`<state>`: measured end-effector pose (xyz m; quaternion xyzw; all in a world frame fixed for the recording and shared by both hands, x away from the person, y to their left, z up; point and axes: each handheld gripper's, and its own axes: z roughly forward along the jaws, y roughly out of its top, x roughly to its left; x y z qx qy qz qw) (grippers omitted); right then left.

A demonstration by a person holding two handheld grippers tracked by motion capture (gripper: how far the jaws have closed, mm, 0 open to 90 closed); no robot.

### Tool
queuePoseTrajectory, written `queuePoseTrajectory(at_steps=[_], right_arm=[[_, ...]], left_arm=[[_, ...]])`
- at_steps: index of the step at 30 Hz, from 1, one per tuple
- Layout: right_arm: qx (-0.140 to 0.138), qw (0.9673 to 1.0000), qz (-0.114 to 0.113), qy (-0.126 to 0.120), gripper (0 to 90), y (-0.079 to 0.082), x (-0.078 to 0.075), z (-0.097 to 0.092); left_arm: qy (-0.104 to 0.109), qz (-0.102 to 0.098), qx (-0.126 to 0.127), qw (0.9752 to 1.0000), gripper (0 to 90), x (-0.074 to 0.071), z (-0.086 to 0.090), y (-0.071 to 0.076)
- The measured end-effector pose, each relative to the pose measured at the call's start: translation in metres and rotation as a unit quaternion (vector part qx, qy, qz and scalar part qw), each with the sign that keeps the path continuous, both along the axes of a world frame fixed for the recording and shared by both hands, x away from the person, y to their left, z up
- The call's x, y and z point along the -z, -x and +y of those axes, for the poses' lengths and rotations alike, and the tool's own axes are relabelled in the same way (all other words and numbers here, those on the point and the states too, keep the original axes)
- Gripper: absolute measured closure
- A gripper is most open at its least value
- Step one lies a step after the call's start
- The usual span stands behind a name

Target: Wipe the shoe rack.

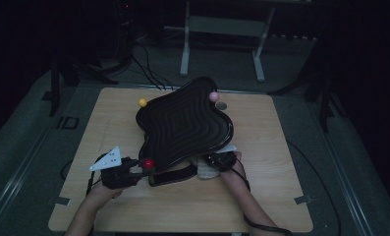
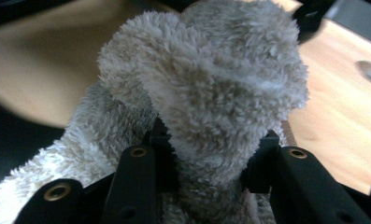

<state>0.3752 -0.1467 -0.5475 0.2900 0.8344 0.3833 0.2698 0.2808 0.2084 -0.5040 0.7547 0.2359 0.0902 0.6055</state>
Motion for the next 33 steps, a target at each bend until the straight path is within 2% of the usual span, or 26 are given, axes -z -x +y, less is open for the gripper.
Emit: queuePoseTrajectory(at_steps=[2,3,5,6,8,10,11,12,13,14,16,18,20,21,22,24,27,31,33], right_arm=[[0.003,0.9999,0.008,-0.007,63.0,-0.006,-0.001,-0.003],[0.014,0.9999,-0.003,0.002,63.1,-0.008,-0.001,-0.006],[0.017,0.9997,0.010,-0.013,63.9,-0.007,0.000,-0.007],[0.005,0.9994,0.022,-0.026,64.5,-0.003,0.000,-0.006],[0.008,0.9991,0.027,-0.031,65.5,0.004,0.000,-0.006],[-0.006,0.9996,0.022,-0.019,65.7,0.013,0.000,-0.006],[-0.004,0.9992,0.030,-0.024,65.7,0.019,0.000,-0.005],[-0.025,0.9995,0.021,0.000,65.9,0.024,0.001,-0.007],[-0.028,0.9995,0.017,0.002,66.1,0.032,0.003,-0.005],[-0.034,0.9993,0.018,0.002,66.3,0.039,0.004,-0.004],[-0.044,0.9983,0.035,-0.014,66.5,0.050,0.006,-0.004],[-0.063,0.9970,0.042,-0.016,66.5,0.062,0.008,-0.001],[-0.089,0.9942,0.057,-0.023,66.5,0.070,0.006,0.003],[-0.092,0.9946,0.047,-0.011,66.4,0.074,0.005,0.005],[-0.092,0.9948,0.042,-0.005,66.3,0.077,0.002,0.006],[-0.086,0.9949,0.050,-0.020,66.3,0.080,-0.003,0.002],[-0.073,0.9958,0.049,-0.026,66.4,0.085,-0.013,-0.011],[-0.056,0.9963,0.054,-0.035,66.4,0.094,-0.025,-0.030],[-0.047,0.9965,0.053,-0.045,66.4,0.098,-0.032,-0.040]], left_arm=[[0.000,0.000,-0.001,1.0000,60.1,0.000,0.000,0.000],[-0.003,-0.002,-0.001,1.0000,60.1,0.000,0.000,0.000],[-0.005,-0.006,-0.004,1.0000,60.1,0.000,-0.001,0.001],[-0.006,-0.007,-0.005,0.9999,60.0,0.000,-0.001,0.001],[-0.008,-0.007,-0.005,0.9999,60.0,-0.001,-0.001,0.002],[-0.007,-0.007,-0.006,0.9999,60.0,-0.001,-0.001,0.002],[-0.007,-0.007,-0.005,0.9999,60.0,-0.001,-0.001,0.002],[-0.008,-0.007,-0.006,0.9999,60.0,-0.001,-0.001,0.002],[-0.009,-0.006,-0.006,0.9999,60.0,-0.001,-0.001,0.002],[-0.009,-0.006,-0.007,0.9999,60.0,-0.001,-0.001,0.002],[-0.006,-0.006,-0.006,0.9999,60.0,0.000,-0.001,0.002],[-0.005,-0.005,-0.008,0.9999,60.0,0.000,-0.002,0.002],[-0.001,-0.006,-0.009,0.9999,59.9,0.001,-0.002,0.003],[-0.001,-0.007,-0.010,0.9999,59.9,0.001,-0.003,0.004],[-0.002,-0.009,-0.010,0.9999,59.9,0.001,-0.004,0.006],[0.003,-0.013,-0.009,0.9999,59.8,0.002,-0.008,0.009],[0.010,-0.018,-0.012,0.9997,59.8,0.004,-0.012,0.013],[0.003,-0.025,-0.017,0.9995,59.7,0.003,-0.023,0.019],[0.003,-0.020,-0.018,0.9996,59.7,0.002,-0.029,0.021]])
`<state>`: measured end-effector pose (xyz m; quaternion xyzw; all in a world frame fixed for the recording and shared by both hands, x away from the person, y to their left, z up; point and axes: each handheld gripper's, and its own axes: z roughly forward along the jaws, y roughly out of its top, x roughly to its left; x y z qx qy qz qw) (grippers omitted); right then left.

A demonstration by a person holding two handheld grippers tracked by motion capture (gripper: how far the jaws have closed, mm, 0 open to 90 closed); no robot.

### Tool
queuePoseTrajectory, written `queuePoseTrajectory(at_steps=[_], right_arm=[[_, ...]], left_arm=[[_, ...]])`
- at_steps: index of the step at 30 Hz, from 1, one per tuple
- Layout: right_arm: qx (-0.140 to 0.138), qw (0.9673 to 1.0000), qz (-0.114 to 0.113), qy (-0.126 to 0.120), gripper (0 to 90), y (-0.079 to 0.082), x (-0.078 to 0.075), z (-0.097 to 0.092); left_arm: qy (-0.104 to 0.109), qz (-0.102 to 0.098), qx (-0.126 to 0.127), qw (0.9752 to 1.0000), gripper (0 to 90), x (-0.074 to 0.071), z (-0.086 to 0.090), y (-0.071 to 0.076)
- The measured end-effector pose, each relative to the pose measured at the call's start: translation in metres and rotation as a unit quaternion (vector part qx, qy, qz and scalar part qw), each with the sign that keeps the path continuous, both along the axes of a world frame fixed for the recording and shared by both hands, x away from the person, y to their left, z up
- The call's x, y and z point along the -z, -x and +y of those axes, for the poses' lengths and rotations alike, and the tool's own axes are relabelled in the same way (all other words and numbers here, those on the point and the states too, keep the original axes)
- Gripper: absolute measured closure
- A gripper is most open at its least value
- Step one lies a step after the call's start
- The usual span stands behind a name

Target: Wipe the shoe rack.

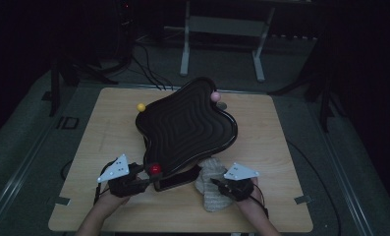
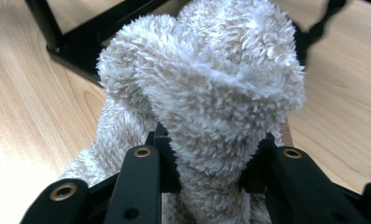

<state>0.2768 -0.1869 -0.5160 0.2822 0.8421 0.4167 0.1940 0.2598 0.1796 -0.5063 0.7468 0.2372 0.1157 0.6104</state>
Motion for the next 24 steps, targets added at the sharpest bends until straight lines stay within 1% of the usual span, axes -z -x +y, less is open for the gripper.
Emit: queuePoseTrajectory(at_steps=[4,6,8,12,13,16,19,20,24], right_arm=[[0.016,0.9996,0.004,-0.022,66.4,0.010,-0.013,-0.016],[0.020,0.9994,0.004,-0.029,66.4,0.015,-0.017,-0.021],[0.020,0.9993,0.007,-0.030,66.4,0.019,-0.020,-0.024],[0.026,0.9991,0.003,-0.035,66.4,0.024,-0.022,-0.028],[0.028,0.9988,0.005,-0.040,66.4,0.025,-0.023,-0.030],[0.034,0.9986,0.006,-0.040,66.4,0.027,-0.024,-0.034],[0.037,0.9985,0.005,-0.040,66.4,0.028,-0.027,-0.038],[0.038,0.9983,0.005,-0.045,66.4,0.029,-0.029,-0.040],[0.038,0.9975,-0.011,-0.060,66.4,0.037,-0.042,-0.047]], left_arm=[[-0.007,0.008,-0.009,0.9999,59.4,-0.003,-0.010,0.004],[-0.013,0.006,-0.014,0.9998,59.3,-0.004,-0.014,0.006],[-0.014,0.007,-0.013,0.9998,59.3,-0.004,-0.020,0.007],[-0.012,-0.001,-0.009,0.9999,59.3,-0.003,-0.033,0.008],[-0.010,-0.002,-0.007,0.9999,59.3,-0.002,-0.037,0.008],[-0.008,-0.005,0.001,1.0000,59.3,-0.001,-0.046,0.009],[-0.010,-0.009,0.010,0.9999,59.3,-0.001,-0.054,0.008],[-0.009,-0.009,0.013,0.9998,59.3,-0.001,-0.057,0.008],[-0.013,-0.013,0.027,0.9995,59.3,-0.001,-0.069,0.010]])
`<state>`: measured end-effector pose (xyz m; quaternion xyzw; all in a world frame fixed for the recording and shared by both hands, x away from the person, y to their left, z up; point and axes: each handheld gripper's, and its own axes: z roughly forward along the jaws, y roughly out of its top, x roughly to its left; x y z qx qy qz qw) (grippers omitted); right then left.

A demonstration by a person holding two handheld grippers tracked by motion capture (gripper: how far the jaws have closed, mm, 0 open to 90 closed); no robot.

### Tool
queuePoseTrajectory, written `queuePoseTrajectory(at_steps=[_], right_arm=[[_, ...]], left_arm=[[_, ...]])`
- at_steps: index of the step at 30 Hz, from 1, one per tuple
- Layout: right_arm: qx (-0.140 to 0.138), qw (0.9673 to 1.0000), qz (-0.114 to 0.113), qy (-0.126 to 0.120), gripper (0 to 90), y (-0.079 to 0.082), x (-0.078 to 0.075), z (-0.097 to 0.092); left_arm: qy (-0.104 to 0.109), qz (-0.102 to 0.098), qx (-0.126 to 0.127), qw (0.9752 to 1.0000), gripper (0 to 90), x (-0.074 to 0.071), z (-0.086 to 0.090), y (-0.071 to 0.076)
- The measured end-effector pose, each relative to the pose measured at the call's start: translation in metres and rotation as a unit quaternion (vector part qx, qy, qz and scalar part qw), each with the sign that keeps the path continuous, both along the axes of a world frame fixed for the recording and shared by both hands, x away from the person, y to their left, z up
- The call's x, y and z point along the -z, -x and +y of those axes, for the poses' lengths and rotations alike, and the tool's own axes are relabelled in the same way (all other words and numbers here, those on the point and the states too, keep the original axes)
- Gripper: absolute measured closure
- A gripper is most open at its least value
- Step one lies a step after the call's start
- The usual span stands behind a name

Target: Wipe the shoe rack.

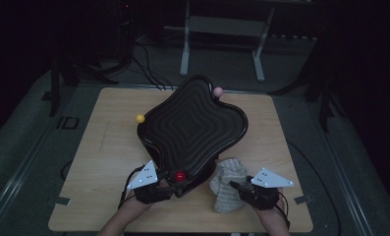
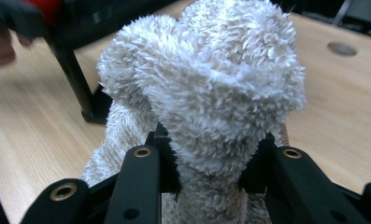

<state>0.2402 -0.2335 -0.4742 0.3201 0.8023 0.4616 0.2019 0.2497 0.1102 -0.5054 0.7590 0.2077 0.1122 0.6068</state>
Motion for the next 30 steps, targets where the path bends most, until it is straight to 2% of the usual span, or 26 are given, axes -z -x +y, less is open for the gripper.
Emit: queuePoseTrajectory(at_steps=[5,8,15,18,21,25,28,30], right_arm=[[-0.005,0.9994,-0.028,-0.019,66.4,0.013,-0.024,-0.008],[-0.010,0.9986,-0.044,-0.027,66.4,0.021,-0.036,-0.010],[-0.015,0.9969,-0.067,-0.039,66.4,0.031,-0.051,-0.011],[-0.020,0.9961,-0.072,-0.046,66.4,0.032,-0.057,-0.009],[-0.028,0.9950,-0.077,-0.058,66.4,0.032,-0.064,-0.005],[-0.044,0.9931,-0.088,-0.064,66.3,0.030,-0.073,0.006],[-0.057,0.9914,-0.096,-0.068,66.3,0.027,-0.081,0.018],[-0.066,0.9905,-0.096,-0.073,66.1,0.025,-0.085,0.027]], left_arm=[[-0.007,-0.003,0.018,0.9998,59.3,-0.001,-0.016,0.001],[-0.005,-0.003,0.027,0.9996,59.3,0.000,-0.027,0.002],[-0.006,-0.004,0.039,0.9992,59.0,-0.001,-0.044,0.001],[-0.005,-0.005,0.040,0.9992,53.1,-0.002,-0.042,0.002],[0.003,0.000,0.039,0.9993,51.9,-0.008,-0.033,0.002],[0.011,-0.012,0.020,0.9997,48.9,-0.022,-0.006,0.005],[0.002,-0.027,-0.007,0.9996,47.4,-0.030,0.020,0.002],[0.003,-0.026,-0.027,0.9993,46.9,-0.034,0.038,-0.003]])
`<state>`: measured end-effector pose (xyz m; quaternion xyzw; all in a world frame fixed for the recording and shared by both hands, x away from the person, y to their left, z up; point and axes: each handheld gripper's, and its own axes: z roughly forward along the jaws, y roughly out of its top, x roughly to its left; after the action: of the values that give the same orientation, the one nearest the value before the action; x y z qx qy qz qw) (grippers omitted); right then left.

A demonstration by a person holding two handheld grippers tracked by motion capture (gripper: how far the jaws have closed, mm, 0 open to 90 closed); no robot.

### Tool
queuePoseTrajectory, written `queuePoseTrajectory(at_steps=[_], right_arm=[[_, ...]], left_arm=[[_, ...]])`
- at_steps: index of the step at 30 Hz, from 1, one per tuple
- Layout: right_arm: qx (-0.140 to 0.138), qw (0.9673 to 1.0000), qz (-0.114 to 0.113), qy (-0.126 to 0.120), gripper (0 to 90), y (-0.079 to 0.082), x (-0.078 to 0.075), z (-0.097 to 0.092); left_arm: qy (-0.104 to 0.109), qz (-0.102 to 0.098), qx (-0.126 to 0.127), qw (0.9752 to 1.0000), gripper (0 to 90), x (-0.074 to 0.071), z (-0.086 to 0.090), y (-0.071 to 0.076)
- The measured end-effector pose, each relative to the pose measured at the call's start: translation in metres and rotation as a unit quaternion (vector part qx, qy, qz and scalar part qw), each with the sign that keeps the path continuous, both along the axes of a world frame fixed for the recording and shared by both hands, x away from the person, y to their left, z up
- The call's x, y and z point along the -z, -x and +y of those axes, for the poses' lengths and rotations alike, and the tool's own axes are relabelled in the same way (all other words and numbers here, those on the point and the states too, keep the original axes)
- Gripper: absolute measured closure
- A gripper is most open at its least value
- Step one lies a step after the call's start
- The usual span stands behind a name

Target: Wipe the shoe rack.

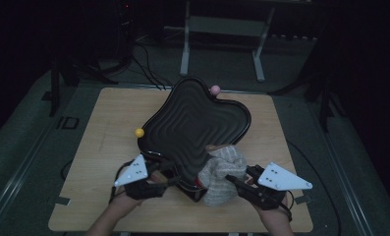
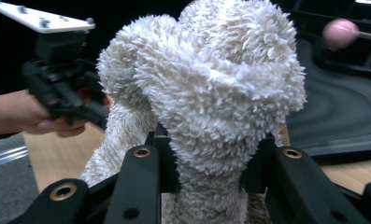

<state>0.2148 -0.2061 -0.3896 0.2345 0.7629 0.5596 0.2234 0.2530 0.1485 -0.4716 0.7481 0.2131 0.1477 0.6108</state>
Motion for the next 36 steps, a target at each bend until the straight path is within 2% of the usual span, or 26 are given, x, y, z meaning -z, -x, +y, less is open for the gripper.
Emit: queuePoseTrajectory(at_steps=[3,8,11,14,17,19,22,26,31,33,36], right_arm=[[-0.012,0.9999,0.007,0.004,65.7,-0.003,0.003,0.017],[-0.014,0.9990,0.039,0.017,64.5,-0.009,0.024,0.036],[-0.017,0.9974,0.063,0.032,57.4,-0.011,0.039,0.045],[-0.019,0.9956,0.081,0.043,50.6,-0.013,0.050,0.051],[-0.011,0.9962,0.074,0.046,50.3,-0.010,0.053,0.054],[-0.009,0.9963,0.068,0.052,49.6,-0.009,0.055,0.055],[-0.010,0.9958,0.075,0.052,48.6,-0.010,0.057,0.056],[-0.009,0.9958,0.076,0.052,48.6,-0.010,0.058,0.055],[-0.008,0.9959,0.076,0.050,48.8,-0.009,0.058,0.055],[-0.008,0.9959,0.076,0.050,48.8,-0.009,0.058,0.055],[-0.008,0.9958,0.075,0.051,48.9,-0.009,0.058,0.055]], left_arm=[[-0.008,-0.005,-0.033,0.9994,46.9,-0.003,0.024,-0.011],[0.000,-0.006,-0.088,0.9961,45.3,-0.003,0.054,-0.033],[0.005,-0.005,-0.108,0.9941,43.5,-0.004,0.064,-0.044],[-0.015,-0.013,-0.132,0.9910,41.1,-0.006,0.068,-0.053],[-0.024,-0.012,-0.149,0.9884,39.4,-0.006,0.072,-0.063],[-0.025,-0.008,-0.158,0.9871,39.5,-0.004,0.075,-0.069],[-0.036,-0.003,-0.171,0.9845,39.5,0.000,0.078,-0.081],[-0.038,0.013,-0.180,0.9829,39.3,0.007,0.081,-0.095],[-0.040,0.014,-0.184,0.9820,43.3,0.013,0.080,-0.103],[-0.037,0.019,-0.176,0.9835,46.0,0.014,0.080,-0.104],[-0.044,0.018,-0.171,0.9841,49.0,0.015,0.078,-0.105]])
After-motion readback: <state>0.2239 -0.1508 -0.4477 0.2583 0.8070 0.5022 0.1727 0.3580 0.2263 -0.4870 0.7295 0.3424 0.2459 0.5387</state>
